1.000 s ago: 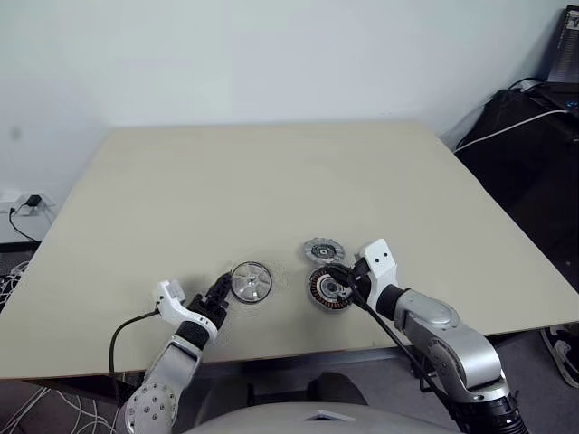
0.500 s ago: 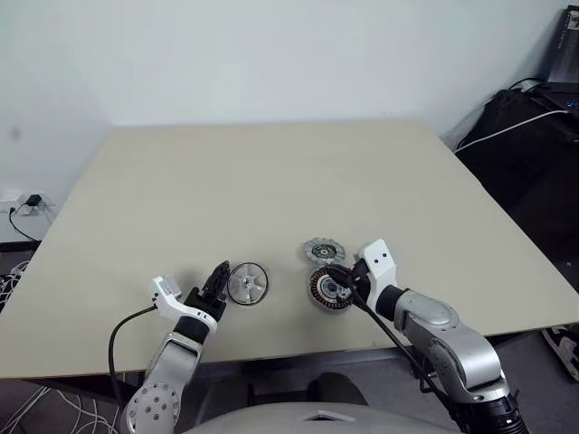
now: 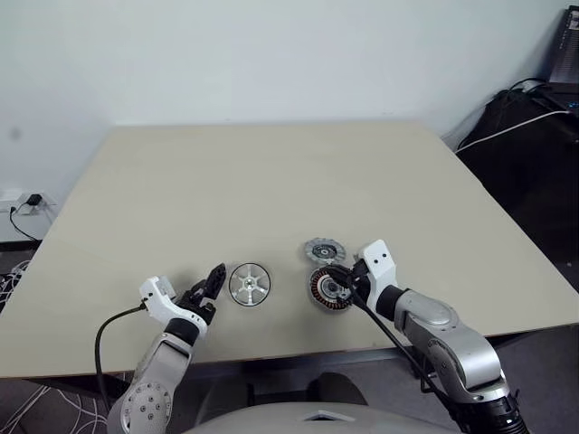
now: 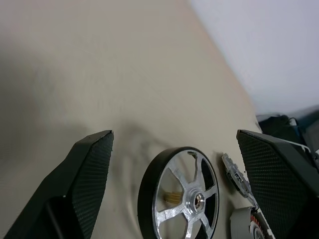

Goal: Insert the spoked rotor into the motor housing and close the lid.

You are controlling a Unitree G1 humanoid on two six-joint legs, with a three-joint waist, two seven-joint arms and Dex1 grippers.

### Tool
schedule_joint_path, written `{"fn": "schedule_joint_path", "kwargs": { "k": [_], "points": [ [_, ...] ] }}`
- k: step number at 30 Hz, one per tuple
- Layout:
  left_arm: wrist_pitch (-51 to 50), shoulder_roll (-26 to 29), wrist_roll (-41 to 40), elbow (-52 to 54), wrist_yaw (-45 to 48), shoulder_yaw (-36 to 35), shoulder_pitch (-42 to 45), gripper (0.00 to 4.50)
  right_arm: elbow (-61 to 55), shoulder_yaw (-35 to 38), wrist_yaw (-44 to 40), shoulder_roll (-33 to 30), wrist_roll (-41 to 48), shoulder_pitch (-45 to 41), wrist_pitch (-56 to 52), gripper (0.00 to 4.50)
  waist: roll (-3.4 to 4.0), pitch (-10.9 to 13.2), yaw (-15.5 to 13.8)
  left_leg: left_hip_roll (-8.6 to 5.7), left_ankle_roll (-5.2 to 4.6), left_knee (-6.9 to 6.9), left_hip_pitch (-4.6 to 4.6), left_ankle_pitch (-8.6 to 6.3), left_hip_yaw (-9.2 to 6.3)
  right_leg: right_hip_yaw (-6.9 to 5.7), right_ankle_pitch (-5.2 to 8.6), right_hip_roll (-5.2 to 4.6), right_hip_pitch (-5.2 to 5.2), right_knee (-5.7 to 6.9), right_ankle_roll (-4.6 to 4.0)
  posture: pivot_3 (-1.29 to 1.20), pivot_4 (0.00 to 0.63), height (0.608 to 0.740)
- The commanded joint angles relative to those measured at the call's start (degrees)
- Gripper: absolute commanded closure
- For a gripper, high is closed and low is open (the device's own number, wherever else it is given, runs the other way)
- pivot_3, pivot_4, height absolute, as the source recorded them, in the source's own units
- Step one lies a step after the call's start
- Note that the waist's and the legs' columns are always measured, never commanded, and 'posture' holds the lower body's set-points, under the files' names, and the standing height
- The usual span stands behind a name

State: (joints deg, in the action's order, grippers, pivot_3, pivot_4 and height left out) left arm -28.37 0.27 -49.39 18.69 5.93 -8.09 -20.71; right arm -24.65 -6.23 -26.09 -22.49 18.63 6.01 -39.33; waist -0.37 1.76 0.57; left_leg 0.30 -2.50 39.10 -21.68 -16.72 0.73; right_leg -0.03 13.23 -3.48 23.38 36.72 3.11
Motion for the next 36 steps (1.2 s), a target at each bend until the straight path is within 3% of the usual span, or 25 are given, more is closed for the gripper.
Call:
{"fn": "schedule_joint_path", "kwargs": {
  "k": [1, 18, 36],
  "points": [
    [-1.98, 0.65, 1.02, 0.26, 0.59, 1.96, 1.74, 0.30, -1.63, 0.57, 0.16, 0.21, 0.43, -0.73, 0.29, 4.50, 0.00, 0.00, 0.02, 0.00, 0.00, 0.00, 0.00, 0.00, 0.00, 0.00, 0.00, 0.00, 0.00, 0.00, 0.00, 0.00, 0.000, 0.740],
    [-7.97, 0.99, 3.17, -3.79, 1.27, 3.78, 5.04, 0.30, -2.23, 0.94, 0.70, 0.51, 0.44, -0.11, 0.46, 4.50, 0.02, -0.01, 0.02, 0.00, 0.00, -0.01, 0.00, 0.00, 0.00, 0.00, 0.00, 0.00, 0.00, 0.01, 0.00, 0.00, 0.000, 0.740],
    [-9.19, -5.81, -7.39, -4.03, 2.22, 0.60, 5.86, 0.30, -1.92, 0.31, 0.26, 0.42, 0.20, -0.60, 0.30, 4.50, 0.00, 0.01, 0.03, -0.01, -0.01, 0.00, 0.00, 0.00, 0.00, 0.00, 0.00, 0.00, 0.00, 0.00, 0.00, 0.00, 0.000, 0.740]
  ]
}}
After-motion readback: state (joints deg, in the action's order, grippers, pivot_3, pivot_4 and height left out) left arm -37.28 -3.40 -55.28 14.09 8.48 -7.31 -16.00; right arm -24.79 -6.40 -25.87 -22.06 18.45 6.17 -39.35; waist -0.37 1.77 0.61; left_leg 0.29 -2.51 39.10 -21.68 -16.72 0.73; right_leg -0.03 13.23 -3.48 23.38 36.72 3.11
